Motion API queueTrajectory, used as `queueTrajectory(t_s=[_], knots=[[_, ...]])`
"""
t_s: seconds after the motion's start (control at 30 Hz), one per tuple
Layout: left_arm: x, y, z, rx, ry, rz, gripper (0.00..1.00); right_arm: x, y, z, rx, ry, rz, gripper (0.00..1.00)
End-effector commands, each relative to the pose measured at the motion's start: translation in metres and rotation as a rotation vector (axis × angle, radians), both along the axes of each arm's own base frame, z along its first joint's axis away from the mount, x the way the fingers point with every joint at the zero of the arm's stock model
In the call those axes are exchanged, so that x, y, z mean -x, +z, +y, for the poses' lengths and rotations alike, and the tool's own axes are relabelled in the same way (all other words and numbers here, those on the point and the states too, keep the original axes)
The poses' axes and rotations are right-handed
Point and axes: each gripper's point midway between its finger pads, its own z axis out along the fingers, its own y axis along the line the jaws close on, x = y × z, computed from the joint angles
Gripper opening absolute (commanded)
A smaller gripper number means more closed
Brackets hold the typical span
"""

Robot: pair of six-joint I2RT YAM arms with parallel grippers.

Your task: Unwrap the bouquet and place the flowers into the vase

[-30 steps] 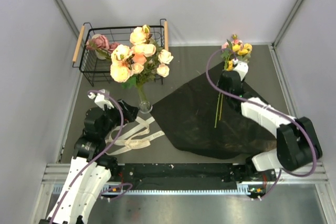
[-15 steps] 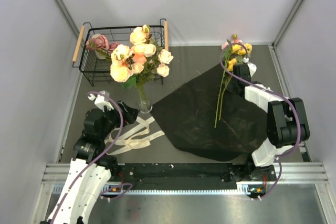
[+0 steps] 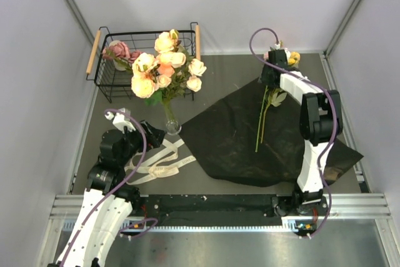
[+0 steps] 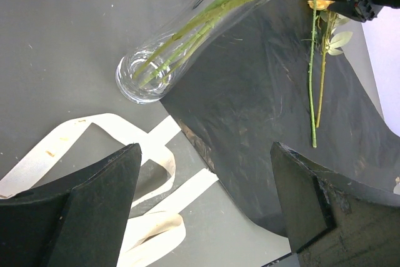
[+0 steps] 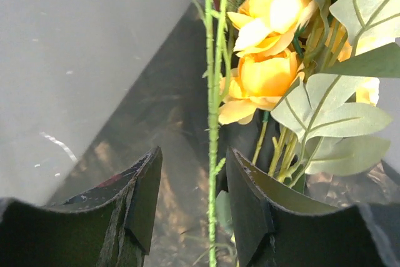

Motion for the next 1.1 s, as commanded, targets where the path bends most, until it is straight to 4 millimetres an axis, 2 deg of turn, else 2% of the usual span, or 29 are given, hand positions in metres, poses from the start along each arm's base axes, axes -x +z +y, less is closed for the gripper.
queueTrajectory(t_s=[0.0, 0.1, 0.2, 0.3, 0.37, 0.47, 0.57, 0.6, 0.67, 0.73, 0.8, 0.83, 0.9, 0.93, 0.97, 1.0, 1.03, 1.07], knots=[[-0.001, 0.016, 0.0, 0.001, -0.001, -0.045, 0.9, 0.002, -0.013, -0.018, 0.124, 0.001, 0.103, 0.46], [-0.001, 0.014, 0.001, 0.0, 0.001, -0.04, 0.9, -0.005, -0.017, -0.019, 0.137, 0.002, 0.105, 0.46], [-0.001, 0.013, -0.001, 0.007, -0.003, -0.038, 0.9, -0.01, -0.024, -0.014, 0.126, 0.026, 0.138, 0.41], [-0.001, 0.016, -0.001, 0.012, -0.004, -0.043, 0.9, -0.015, -0.022, -0.012, 0.123, 0.034, 0.131, 0.23], [-0.002, 0.018, -0.001, 0.01, -0.001, -0.048, 0.9, -0.02, -0.021, -0.01, 0.119, 0.039, 0.121, 0.18], [0.0, 0.018, 0.0, 0.008, 0.0, -0.047, 0.9, -0.024, -0.016, -0.005, 0.099, 0.055, 0.112, 0.01], [0.003, 0.019, 0.001, 0.006, 0.002, -0.051, 0.9, -0.028, -0.003, 0.0, 0.074, 0.065, 0.083, 0.0], [0.003, 0.018, 0.001, 0.007, 0.004, -0.049, 0.9, -0.032, 0.016, 0.002, 0.061, 0.063, 0.038, 0.0], [0.004, 0.019, 0.001, 0.008, 0.003, -0.052, 0.9, -0.033, 0.033, 0.0, 0.05, 0.037, 0.0, 0.0], [0.005, 0.019, 0.001, 0.01, 0.002, -0.053, 0.9, -0.035, 0.061, 0.005, 0.024, 0.048, -0.054, 0.0], [0.005, 0.021, 0.001, 0.013, 0.004, -0.055, 0.9, -0.033, 0.08, 0.015, -0.031, 0.073, -0.097, 0.0], [0.005, 0.021, 0.001, 0.013, 0.004, -0.055, 0.9, -0.03, 0.104, 0.017, -0.055, 0.079, -0.167, 0.0], [0.005, 0.022, 0.002, 0.013, 0.006, -0.059, 0.9, -0.024, 0.132, 0.023, -0.104, 0.085, -0.245, 0.0], [0.005, 0.021, 0.002, 0.013, 0.006, -0.058, 0.9, -0.017, 0.16, 0.024, -0.125, 0.088, -0.343, 0.0], [0.006, 0.021, 0.002, 0.013, 0.006, -0.056, 0.9, -0.012, 0.179, 0.027, -0.145, 0.094, -0.403, 0.0], [0.006, 0.02, 0.002, 0.012, 0.006, -0.055, 0.9, -0.006, 0.192, 0.033, -0.169, 0.119, -0.45, 0.0], [0.005, 0.02, 0.002, 0.012, 0.006, -0.053, 0.9, 0.006, 0.222, 0.036, -0.19, 0.136, -0.555, 0.0], [0.006, 0.02, 0.002, 0.013, 0.004, -0.053, 0.9, 0.015, 0.233, 0.044, -0.201, 0.161, -0.584, 0.0]])
